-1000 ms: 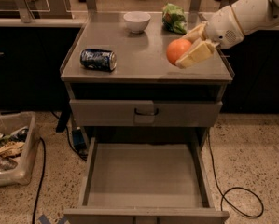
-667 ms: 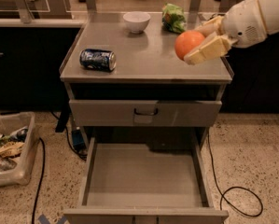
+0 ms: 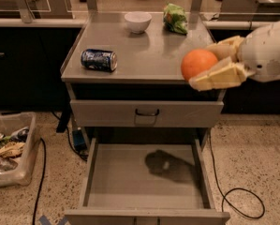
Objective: Place orange into middle drawer
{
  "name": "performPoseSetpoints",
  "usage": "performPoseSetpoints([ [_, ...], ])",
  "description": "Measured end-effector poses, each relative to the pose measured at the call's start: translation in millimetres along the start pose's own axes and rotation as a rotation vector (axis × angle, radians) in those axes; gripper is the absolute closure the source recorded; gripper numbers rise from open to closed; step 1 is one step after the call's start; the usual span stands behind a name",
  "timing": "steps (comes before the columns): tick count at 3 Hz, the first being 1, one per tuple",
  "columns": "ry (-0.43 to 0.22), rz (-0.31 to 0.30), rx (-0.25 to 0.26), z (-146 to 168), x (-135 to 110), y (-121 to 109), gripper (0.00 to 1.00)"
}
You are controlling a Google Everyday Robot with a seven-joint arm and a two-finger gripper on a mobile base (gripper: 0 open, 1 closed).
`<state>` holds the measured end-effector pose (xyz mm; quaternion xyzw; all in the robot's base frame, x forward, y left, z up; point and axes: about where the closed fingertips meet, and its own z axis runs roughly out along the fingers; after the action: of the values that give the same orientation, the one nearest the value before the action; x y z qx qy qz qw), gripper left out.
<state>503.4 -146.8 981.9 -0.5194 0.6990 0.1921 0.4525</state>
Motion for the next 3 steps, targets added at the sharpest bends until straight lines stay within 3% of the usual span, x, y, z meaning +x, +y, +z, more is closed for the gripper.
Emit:
performPoseSetpoints([
  [1,0.015,0.050,-0.055,39,38,39,1.00],
  [2,0.057,0.143,-0.158,104,96,87,1.00],
  [3,0.083,0.160,-0.193,113,111,107,1.00],
])
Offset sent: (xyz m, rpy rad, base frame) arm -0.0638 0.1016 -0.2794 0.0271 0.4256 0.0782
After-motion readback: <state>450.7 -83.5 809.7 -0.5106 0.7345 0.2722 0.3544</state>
